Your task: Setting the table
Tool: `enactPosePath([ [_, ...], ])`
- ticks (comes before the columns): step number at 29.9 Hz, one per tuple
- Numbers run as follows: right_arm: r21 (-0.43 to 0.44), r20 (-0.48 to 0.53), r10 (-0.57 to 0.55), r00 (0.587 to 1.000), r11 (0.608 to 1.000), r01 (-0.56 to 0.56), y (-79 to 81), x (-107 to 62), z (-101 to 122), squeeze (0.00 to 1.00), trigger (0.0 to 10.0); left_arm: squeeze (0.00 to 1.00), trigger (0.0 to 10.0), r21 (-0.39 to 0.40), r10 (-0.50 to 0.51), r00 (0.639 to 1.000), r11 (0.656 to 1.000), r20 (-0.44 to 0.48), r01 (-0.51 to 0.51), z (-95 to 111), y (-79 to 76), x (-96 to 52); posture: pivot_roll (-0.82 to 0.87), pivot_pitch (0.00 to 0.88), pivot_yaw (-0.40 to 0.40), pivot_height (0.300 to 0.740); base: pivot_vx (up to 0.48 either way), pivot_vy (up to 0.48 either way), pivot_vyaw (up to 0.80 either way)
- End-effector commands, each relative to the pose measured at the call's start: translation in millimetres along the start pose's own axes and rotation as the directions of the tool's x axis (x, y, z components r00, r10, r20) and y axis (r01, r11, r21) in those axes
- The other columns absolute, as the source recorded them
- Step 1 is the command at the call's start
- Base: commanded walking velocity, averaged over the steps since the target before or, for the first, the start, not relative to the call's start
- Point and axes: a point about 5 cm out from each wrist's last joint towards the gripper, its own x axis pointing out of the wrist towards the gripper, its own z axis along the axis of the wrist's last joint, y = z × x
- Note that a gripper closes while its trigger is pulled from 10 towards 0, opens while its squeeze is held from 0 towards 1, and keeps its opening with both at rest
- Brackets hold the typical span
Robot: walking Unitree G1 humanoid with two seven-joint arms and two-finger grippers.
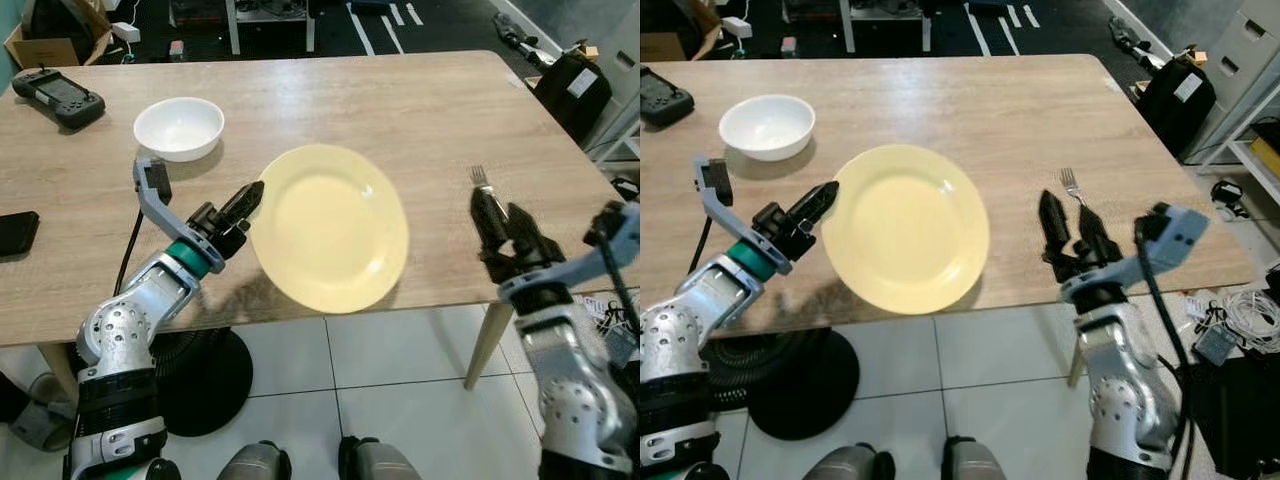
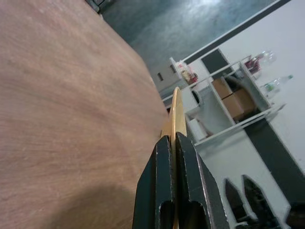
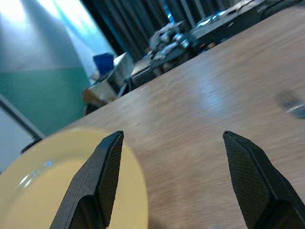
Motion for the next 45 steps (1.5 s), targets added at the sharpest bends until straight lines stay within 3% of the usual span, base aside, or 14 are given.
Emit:
enactPosePath([
  [1, 0.05, -0.034, 0.022, 0.999, 0.999, -0.021, 2.0, 0.1, -7, 0.0, 10.0, 0.0, 10.0, 0.0, -0.069, 0.998, 0.998, 0.012, 0.069, 5, -12.5, 3.9, 0.09, 0.0, 0.029, 0.74, 0.0, 0.0, 0.0],
  [5, 0.213, -0.026, 0.016, 1.0, 0.977, -0.01, -0.6, -1.1, -9, 0.0, 10.0, 0.0, 10.0, 0.002, -0.15, 0.988, 0.989, 0.032, 0.15, 14, -24.8, 9.0, 0.08, 0.0, 0.033, 0.74, 0.0, 0.0, 0.0],
  [7, 0.29, 0.011, -0.019, 1.0, 0.957, 0.015, -7.9, -2.5, -4, 0.77, 10.0, 0.0, 10.0, 0.023, -0.201, 0.978, 0.98, 0.057, 0.2, 25, -32.2, 9.5, 0.08, 0.0, 0.033, 0.74, 0.0, 0.0, 0.0],
  [12, 0.342, 0.044, -0.024, 0.999, 0.94, 0.008, -14.2, -6.9, 6, 0.82, 10.0, 0.0, 10.0, 0.078, -0.278, 0.956, 0.959, 0.099, 0.271, 45, -47.8, 9.2, 0.08, 0.0, 0.03, 0.74, 0.0, 0.0, 0.0],
  [13, 0.361, 0.053, 0.007, 0.999, 0.932, -0.026, -11.7, -8.6, 8, 1.0, 10.0, 0.0, 10.0, 0.091, -0.297, 0.949, 0.953, 0.108, 0.288, 50, -53.3, 10.4, 0.08, 0.0, 0.028, 0.74, 0.0, 0.0, 0.0],
  [18, 0.425, 0.094, 0.205, 0.974, 0.876, -0.225, 14.5, -11.9, 17, 1.0, 10.0, 0.0, 10.0, 0.091, -0.343, 0.931, 0.938, 0.126, 0.333, 54, -65.9, 16.7, 0.08, 0.0, 0.025, 0.74, 0.0, 0.0, 0.0],
  [19, 0.431, 0.099, 0.268, 0.958, 0.857, -0.284, 23.7, -13.7, 18, 0.09, 10.0, 0.0, 10.0, 0.086, -0.355, 0.926, 0.934, 0.13, 0.346, 55, -67.9, 18.3, 0.08, 0.0, 0.025, 0.74, 0.0, 0.0, 0.0],
  [20, 0.448, 0.106, 0.333, 0.937, 0.825, -0.344, 34.0, -16.2, 19, 0.0, 10.0, 0.0, 10.0, 0.083, -0.366, 0.921, 0.93, 0.133, 0.358, 55, -70.1, 20.2, 0.07, 0.0, 0.025, 0.74, 0.0, 0.0, 0.0],
  [28, 0.5, 0.14, 0.514, 0.846, 0.701, -0.509, 71.4, -20.9, 17, 0.0, 10.0, 0.0, 10.0, 0.058, -0.423, 0.895, 0.906, 0.143, 0.419, 55, -82.3, 28.9, 0.07, 0.0, 0.022, 0.74, 0.0, 0.0, 0.0],
  [39, 0.536, 0.092, 0.539, 0.837, 0.682, -0.498, 81.3, -11.8, 3, 0.0, 10.0, 0.0, 10.0, -0.018, -0.444, 0.887, 0.893, 0.129, 0.45, 40, -83.9, 38.9, 0.07, 0.0, 0.024, 0.74, 0.0, 0.0, 0.0],
  [40, 0.54, 0.093, 0.542, 0.835, 0.677, -0.499, 82.7, -10.5, 3, 0.0, 8.8, 0.0, 10.0, -0.033, -0.438, 0.89, 0.895, 0.127, 0.445, 36, -82.2, 41.1, 0.07, 0.0, 0.023, 0.74, 0.0, 0.0, 0.0],
  [41, 0.539, 0.095, 0.533, 0.841, 0.682, -0.493, 82.6, -8.2, 3, 0.0, 2.1, 0.0, 10.0, -0.043, -0.433, 0.894, 0.897, 0.116, 0.44, 31, -80.5, 42.1, 0.06, 0.0, 0.025, 0.74, 0.0, 0.0, 0.0],
  [43, 0.54, 0.099, 0.503, 0.859, 0.698, -0.47, 80.0, -3.8, 3, 0.0, 0.0, 0.0, 10.0, -0.052, -0.424, 0.9, 0.901, 0.101, 0.431, 26, -77.7, 42.3, 0.06, 0.0, 0.025, 0.74, 0.0, 0.0, 0.0],
  [45, 0.542, 0.1, 0.48, 0.872, 0.708, -0.452, 77.5, -1.3, 3, 0.0, 0.0, 0.0, 10.0, -0.057, -0.419, 0.903, 0.904, 0.095, 0.425, 24, -76.1, 41.7, 0.06, 0.0, 0.025, 0.74, 0.0, 0.0, 0.0],
])
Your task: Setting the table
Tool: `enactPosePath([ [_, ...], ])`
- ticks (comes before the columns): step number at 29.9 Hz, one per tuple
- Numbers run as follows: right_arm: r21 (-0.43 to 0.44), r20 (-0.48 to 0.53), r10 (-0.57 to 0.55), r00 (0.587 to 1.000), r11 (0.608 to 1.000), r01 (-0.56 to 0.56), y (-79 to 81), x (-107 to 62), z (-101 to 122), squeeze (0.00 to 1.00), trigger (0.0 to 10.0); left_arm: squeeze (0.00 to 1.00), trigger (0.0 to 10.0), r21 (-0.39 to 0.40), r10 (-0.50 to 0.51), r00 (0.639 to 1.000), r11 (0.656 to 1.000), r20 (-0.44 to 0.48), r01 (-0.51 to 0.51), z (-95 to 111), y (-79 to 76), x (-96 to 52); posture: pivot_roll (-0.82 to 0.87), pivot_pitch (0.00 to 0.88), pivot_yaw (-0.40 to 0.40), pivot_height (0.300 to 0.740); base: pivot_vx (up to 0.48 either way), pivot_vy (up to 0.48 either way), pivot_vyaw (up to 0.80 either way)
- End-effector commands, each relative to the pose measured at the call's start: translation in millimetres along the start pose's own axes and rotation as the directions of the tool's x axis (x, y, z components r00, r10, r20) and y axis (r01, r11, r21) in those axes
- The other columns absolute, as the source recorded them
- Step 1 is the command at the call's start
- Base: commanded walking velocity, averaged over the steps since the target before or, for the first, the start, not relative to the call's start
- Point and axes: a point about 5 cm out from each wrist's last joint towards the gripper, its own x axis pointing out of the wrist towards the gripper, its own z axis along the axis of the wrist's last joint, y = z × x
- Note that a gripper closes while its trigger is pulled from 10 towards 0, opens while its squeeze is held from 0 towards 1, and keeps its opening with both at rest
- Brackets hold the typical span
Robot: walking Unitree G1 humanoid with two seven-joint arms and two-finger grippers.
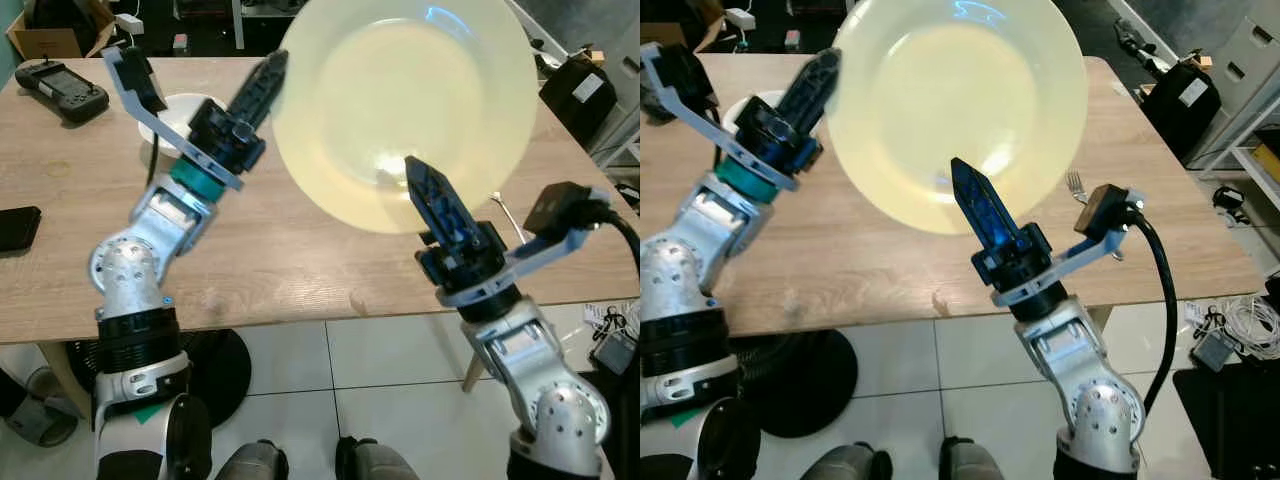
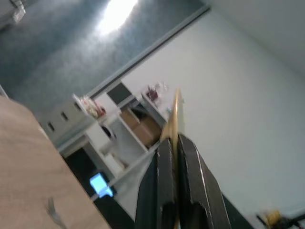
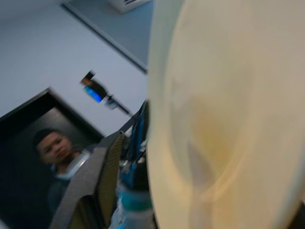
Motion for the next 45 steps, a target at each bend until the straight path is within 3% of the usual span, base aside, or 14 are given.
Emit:
enactPosePath([
  [1, 0.002, 0.028, -0.04, 0.999, 0.999, 0.04, -5.9, -0.8, 4, 0.0, 0.0, 0.0, 10.0, -0.009, 0.016, 0.999, 1.0, -0.033, -0.016, -7, 5.4, -3.6, 0.07, 0.0, 0.025, 0.74, 0.0, 0.0, 0.0],
  [13, 0.028, 0.072, -0.001, 0.997, 1.0, -0.001, -2.9, 0.3, 12, 0.0, 0.0, 0.0, 10.0, 0.033, 0.131, 0.989, 0.991, -0.062, -0.13, -14, 26.9, -16.0, 0.07, 0.0, 0.022, 0.74, 0.0, 0.0, 0.0],
  [23, 0.029, 0.073, 0.022, 0.997, 0.999, -0.024, 0.9, 0.1, 12, 0.0, 0.0, 0.0, 10.0, 0.087, 0.188, 0.979, 0.979, -0.074, -0.182, -14, 36.5, -17.0, 0.07, 0.0, 0.028, 0.74, 0.0, 0.0, 0.0],
  [28, 0.011, 0.091, 0.021, 0.996, 1.0, -0.022, 2.5, -2.0, 17, 0.0, 0.0, 0.0, 10.0, 0.246, 0.278, 0.956, 0.937, -0.098, -0.248, -15, 43.0, -17.4, 0.06, 0.0, 0.031, 0.74, 0.0, 0.0, 0.0],
  [37, -0.018, 0.111, 0.021, 0.994, 1.0, -0.019, 3.5, -2.1, 23, 0.0, 0.0, 0.0, 10.0, 0.369, 0.33, 0.939, 0.888, -0.094, -0.275, -12, 44.6, -10.9, 0.06, 0.0, 0.033, 0.74, 0.0, 0.0, 0.0],
  [38, -0.026, 0.112, 0.022, 0.993, 0.999, -0.019, 3.7, -2.1, 24, 0.0, 0.0, 1.0, 10.0, 0.382, 0.335, 0.939, 0.88, -0.082, -0.281, -12, 44.9, -9.2, 0.06, 0.0, 0.033, 0.74, 0.0, 0.0, 0.0],
  [44, -0.053, 0.112, -0.006, 0.994, 0.999, 0.012, 1.0, -2.2, 26, 0.0, 0.0, 1.0, 10.0, 0.364, 0.282, 0.958, 0.898, -0.047, -0.247, -7, 34.7, -4.4, 0.08, 0.0, 0.021, 0.74, 0.0, 0.0, 0.0],
  [45, -0.075, 0.114, -0.024, 0.993, 0.997, 0.033, -1.1, -2.2, 28, 0.0, 4.9, 1.0, 10.0, 0.378, 0.299, 0.954, 0.887, -0.037, -0.263, -5, 33.9, -5.4, 0.08, 0.0, 0.021, 0.74, 0.0, 0.0, 0.0],
])
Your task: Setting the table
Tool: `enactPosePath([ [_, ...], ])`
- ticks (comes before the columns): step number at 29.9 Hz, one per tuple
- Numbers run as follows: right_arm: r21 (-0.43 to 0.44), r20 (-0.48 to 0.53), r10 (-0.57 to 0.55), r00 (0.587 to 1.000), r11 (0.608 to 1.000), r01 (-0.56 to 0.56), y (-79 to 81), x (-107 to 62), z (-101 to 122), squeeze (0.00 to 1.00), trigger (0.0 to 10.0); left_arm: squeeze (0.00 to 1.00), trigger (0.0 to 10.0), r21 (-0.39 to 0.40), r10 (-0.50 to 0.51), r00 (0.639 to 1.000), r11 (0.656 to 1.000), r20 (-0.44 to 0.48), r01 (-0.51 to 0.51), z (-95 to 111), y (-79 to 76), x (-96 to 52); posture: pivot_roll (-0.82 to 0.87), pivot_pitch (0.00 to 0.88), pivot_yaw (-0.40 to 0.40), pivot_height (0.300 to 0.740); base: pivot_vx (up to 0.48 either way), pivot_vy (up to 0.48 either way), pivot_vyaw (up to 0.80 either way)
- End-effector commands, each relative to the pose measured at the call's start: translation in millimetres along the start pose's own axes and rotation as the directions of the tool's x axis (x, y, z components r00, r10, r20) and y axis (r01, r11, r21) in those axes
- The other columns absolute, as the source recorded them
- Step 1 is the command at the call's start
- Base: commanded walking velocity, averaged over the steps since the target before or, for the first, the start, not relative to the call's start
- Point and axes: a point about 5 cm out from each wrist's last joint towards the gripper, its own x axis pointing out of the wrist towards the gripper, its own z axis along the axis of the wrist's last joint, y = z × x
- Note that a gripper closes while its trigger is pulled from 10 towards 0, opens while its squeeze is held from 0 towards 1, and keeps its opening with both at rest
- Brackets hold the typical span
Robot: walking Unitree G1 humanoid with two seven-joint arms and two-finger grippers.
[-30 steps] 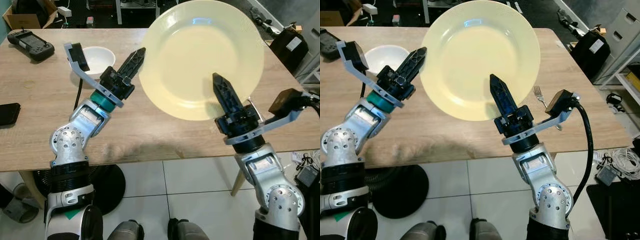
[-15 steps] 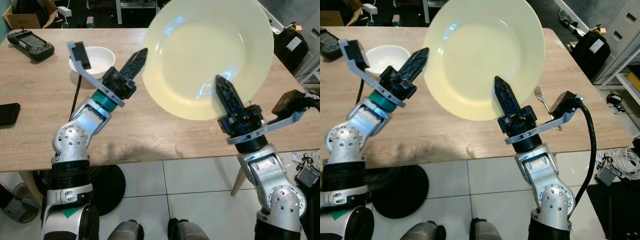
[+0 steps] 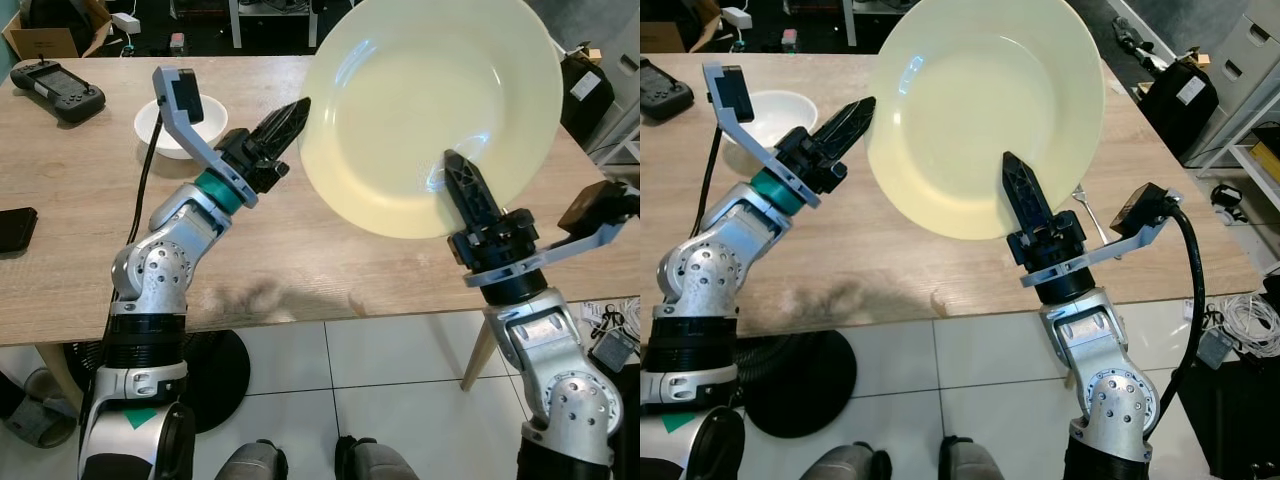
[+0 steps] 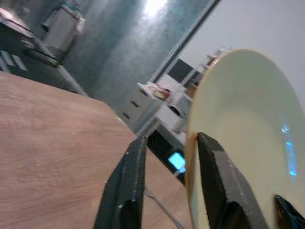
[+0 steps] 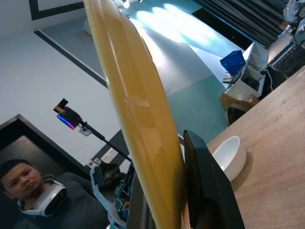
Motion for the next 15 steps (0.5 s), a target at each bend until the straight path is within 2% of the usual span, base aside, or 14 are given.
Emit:
enactPosePath([
  [1, -0.025, 0.015, 0.065, 0.998, 0.998, -0.064, 10.5, 3.4, 4, 0.0, 4.9, 1.0, 10.0, 0.002, 0.06, 0.998, 0.998, -0.017, -0.06, -2, 6.8, -3.8, 0.08, 0.0, 0.021, 0.74, 0.0, 0.0, 0.0],
  [2, -0.057, 0.031, 0.032, 0.999, 0.998, -0.03, 6.5, 4.2, 8, 0.0, 10.0, 1.0, 10.0, 0.028, 0.052, 0.998, 0.998, -0.027, -0.052, -1, 5.4, -7.1, 0.08, 0.0, 0.025, 0.74, 0.0, 0.0, 0.0],
  [3, -0.105, 0.073, -0.03, 0.997, 0.994, 0.037, -0.6, 5.5, 17, 0.0, 10.0, 0.0, 10.0, 0.047, 0.038, 0.998, 0.998, -0.043, -0.036, -1, 3.5, -12.3, 0.08, 0.0, 0.026, 0.74, 0.0, 0.0, 0.0],
  [4, -0.148, 0.114, -0.086, 0.99, 0.984, 0.102, -6.9, 5.7, 24, 0.0, 10.0, 0.0, 10.0, 0.067, 0.021, 0.998, 0.998, -0.064, -0.017, 0, 1.7, -17.4, 0.08, 0.0, 0.028, 0.74, 0.0, 0.0, 0.0],
  [5, -0.148, 0.114, -0.086, 0.99, 0.984, 0.102, -6.9, 5.7, 24, 0.0, 10.0, 0.0, 10.0, 0.067, 0.021, 0.998, 0.998, -0.064, -0.017, 0, 1.7, -17.4, 0.08, 0.0, 0.028, 0.74, 0.0, 0.0, 0.0],
  [7, -0.242, 0.219, -0.218, 0.951, 0.932, 0.27, -20.9, 1.9, 42, 0.0, 10.0, 0.0, 10.0, 0.166, 0.001, 0.99, 0.986, -0.142, 0.023, -6, -2.0, -28.9, 0.09, 0.0, 0.031, 0.74, 0.0, 0.0, 0.0],
  [8, -0.242, 0.219, -0.218, 0.951, 0.932, 0.27, -20.9, 1.9, 42, 0.0, 10.0, 0.0, 10.0, 0.166, 0.001, 0.99, 0.986, -0.142, 0.023, -6, -2.0, -28.9, 0.09, 0.0, 0.031, 0.74, 0.0, 0.0, 0.0],
  [9, -0.283, 0.264, -0.265, 0.927, 0.898, 0.338, -26.5, -2.9, 51, 0.0, 10.0, 0.0, 10.0, 0.239, -0.005, 0.98, 0.969, -0.199, 0.054, -11, -4.0, -35.6, 0.1, 0.0, 0.035, 0.74, 0.0, 0.0, 0.0],
  [10, -0.283, 0.264, -0.265, 0.927, 0.898, 0.338, -26.5, -2.9, 51, 0.0, 10.0, 0.0, 10.0, 0.239, -0.005, 0.98, 0.969, -0.199, 0.054, -11, -4.0, -35.6, 0.1, 0.0, 0.035, 0.74, 0.0, 0.0, 0.0],
  [11, -0.349, 0.317, -0.325, 0.891, 0.833, 0.429, -33.9, -10.5, 61, 0.0, 10.0, 0.0, 10.0, 0.337, -0.017, 0.96, 0.935, -0.279, 0.114, -18, -7.4, -43.6, 0.09, 0.0, 0.035, 0.74, 0.0, 0.0, 0.0],
  [12, -0.382, 0.336, -0.349, 0.875, 0.799, 0.465, -37.1, -13.5, 65, 0.0, 10.0, 0.0, 10.0, 0.399, -0.016, 0.947, 0.905, -0.32, 0.15, -21, -8.7, -45.6, 0.09, 0.0, 0.035, 0.74, 0.0, 0.0, 0.0],
  [13, -0.382, 0.336, -0.349, 0.875, 0.799, 0.465, -37.1, -13.5, 65, 0.0, 10.0, 0.0, 10.0, 0.399, -0.016, 0.947, 0.905, -0.32, 0.15, -21, -8.7, -45.6, 0.09, 0.0, 0.035, 0.74, 0.0, 0.0, 0.0],
  [14, -0.4, 0.346, -0.361, 0.866, 0.778, 0.484, -38.8, -15.1, 67, 0.0, 10.0, 0.0, 10.0, 0.435, -0.015, 0.939, 0.884, -0.342, 0.172, -23, -9.3, -46.4, 0.09, 0.0, 0.035, 0.74, 0.0, 0.0, 0.0],
  [15, -0.408, 0.364, -0.375, 0.852, 0.759, 0.508, -40.2, -16.8, 69, 0.0, 10.0, 0.0, 10.0, 0.503, -0.002, 0.928, 0.84, -0.372, 0.203, -27, -9.3, -46.5, 0.1, 0.0, 0.033, 0.74, 0.0, 0.0, 0.0],
])
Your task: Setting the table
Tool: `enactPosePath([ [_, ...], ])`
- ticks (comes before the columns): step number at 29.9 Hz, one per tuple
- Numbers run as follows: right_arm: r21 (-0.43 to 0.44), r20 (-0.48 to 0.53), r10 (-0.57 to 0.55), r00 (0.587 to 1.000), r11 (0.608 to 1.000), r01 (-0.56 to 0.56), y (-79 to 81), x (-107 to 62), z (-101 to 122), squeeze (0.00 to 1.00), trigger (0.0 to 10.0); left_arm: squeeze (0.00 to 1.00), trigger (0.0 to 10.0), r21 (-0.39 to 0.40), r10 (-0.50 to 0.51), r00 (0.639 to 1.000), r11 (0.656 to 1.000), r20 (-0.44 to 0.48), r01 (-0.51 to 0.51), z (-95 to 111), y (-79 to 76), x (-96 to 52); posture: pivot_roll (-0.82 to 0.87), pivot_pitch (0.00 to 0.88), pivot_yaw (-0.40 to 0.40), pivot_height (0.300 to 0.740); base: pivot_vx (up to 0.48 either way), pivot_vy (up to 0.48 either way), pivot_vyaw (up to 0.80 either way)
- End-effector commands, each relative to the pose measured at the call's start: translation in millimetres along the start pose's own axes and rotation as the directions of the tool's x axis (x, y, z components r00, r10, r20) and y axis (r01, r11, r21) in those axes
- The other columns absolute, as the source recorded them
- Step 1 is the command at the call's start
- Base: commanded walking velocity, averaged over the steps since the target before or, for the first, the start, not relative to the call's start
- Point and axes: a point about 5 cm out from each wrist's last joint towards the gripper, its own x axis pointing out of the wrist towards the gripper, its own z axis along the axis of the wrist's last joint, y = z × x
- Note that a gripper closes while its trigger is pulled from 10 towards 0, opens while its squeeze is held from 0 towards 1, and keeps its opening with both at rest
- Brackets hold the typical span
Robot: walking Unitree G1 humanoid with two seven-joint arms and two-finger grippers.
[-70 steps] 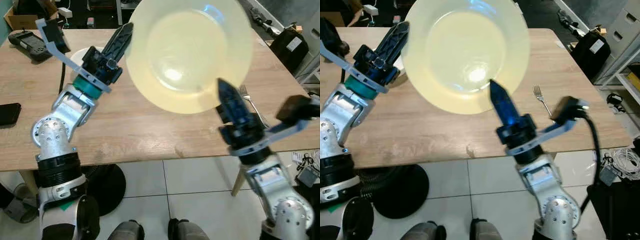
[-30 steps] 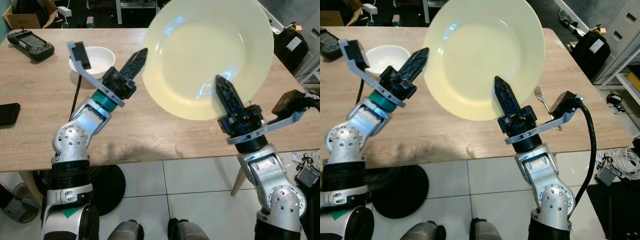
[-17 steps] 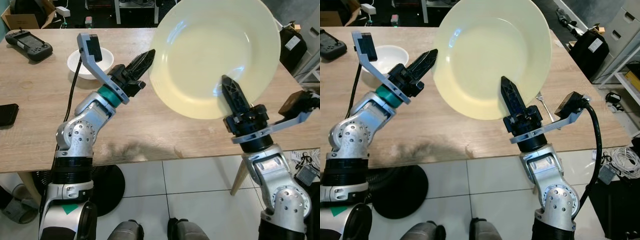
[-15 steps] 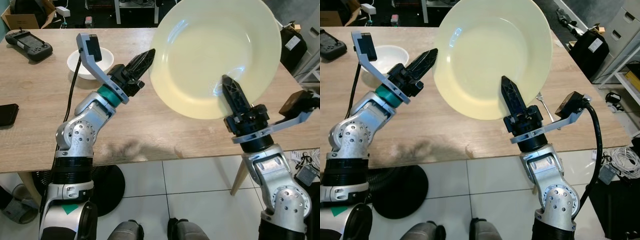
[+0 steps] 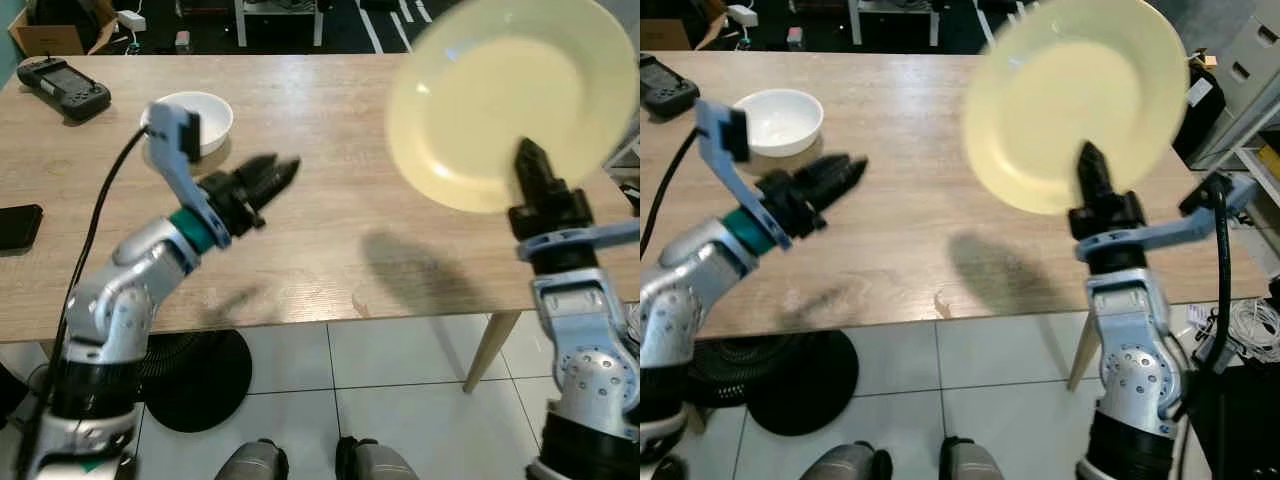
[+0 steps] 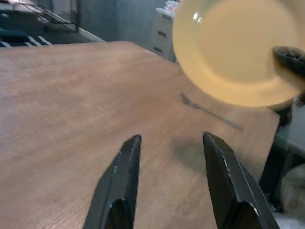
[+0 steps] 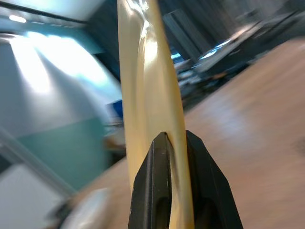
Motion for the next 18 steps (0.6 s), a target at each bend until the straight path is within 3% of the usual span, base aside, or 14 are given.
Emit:
enactPosePath([
  [1, -0.026, 0.016, -0.036, 0.999, 0.999, 0.036, -4.6, -1.6, 1, 0.0, 10.0, 0.0, 10.0, 0.089, -0.028, 0.999, 0.996, -0.026, 0.03, -2, -6.4, 1.8, 0.1, 0.0, 0.033, 0.74, 0.0, 0.0, 0.0],
  [3, -0.123, 0.039, -0.072, 0.997, 0.989, 0.076, -6.5, -1.4, 5, 0.0, 10.0, 0.0, 10.0, 0.22, 0.042, 0.998, 0.975, -0.048, -0.031, -7, -1.7, 6.3, 0.09, 0.0, 0.036, 0.74, 0.0, 0.0, 0.0],
  [4, -0.123, 0.039, -0.072, 0.997, 0.989, 0.076, -6.5, -1.4, 5, 0.0, 10.0, 0.0, 10.0, 0.22, 0.042, 0.998, 0.975, -0.048, -0.031, -7, -1.7, 6.3, 0.09, 0.0, 0.036, 0.74, 0.0, 0.0, 0.0],
  [6, -0.255, 0.072, -0.069, 0.995, 0.963, 0.085, -1.8, -1.3, 9, 0.0, 10.0, 0.0, 10.0, 0.271, 0.164, 0.986, 0.951, -0.024, -0.151, -11, 9.3, 7.6, 0.09, 0.0, 0.047, 0.74, 0.0, 0.0, 0.0],
  [8, -0.384, 0.036, -0.003, 0.999, 0.923, 0.017, 7.9, -2.4, 5, 0.0, 10.0, 0.0, 10.0, 0.307, 0.196, 0.98, 0.934, -0.021, -0.18, -13, 12.6, 4.3, 0.07, 0.0, 0.051, 0.74, 0.0, 0.0, 0.0],
  [9, -0.384, 0.036, -0.003, 0.999, 0.923, 0.017, 7.9, -2.4, 5, 0.0, 10.0, 0.0, 10.0, 0.307, 0.196, 0.98, 0.934, -0.021, -0.18, -13, 12.6, 4.3, 0.07, 0.0, 0.051, 0.74, 0.0, 0.0, 0.0],
  [12, -0.443, -0.123, 0.101, 0.987, 0.884, -0.146, 17.0, -12.1, -18, 0.0, 10.0, 0.0, 10.0, 0.338, 0.303, 0.953, 0.9, -0.026, -0.277, -15, 24.0, -2.6, 0.06, 0.0, 0.057, 0.74, 0.0, 0.0, 0.0],
  [14, -0.452, -0.162, 0.122, 0.979, 0.873, -0.183, 18.1, -16.0, -25, 0.0, 10.0, 0.0, 10.0, 0.348, 0.338, 0.941, 0.885, -0.023, -0.309, -16, 27.9, -4.4, 0.06, 0.0, 0.057, 0.74, 0.0, 0.0, 0.0],
  [18, -0.532, -0.214, 0.141, 0.967, 0.813, -0.237, 19.2, -22.9, -36, 0.0, 10.0, 0.0, 10.0, 0.342, 0.406, 0.914, 0.859, -0.004, -0.38, -21, 32.5, -7.3, 0.05, 0.0, 0.047, 0.74, 0.0, 0.0, 0.0],
])
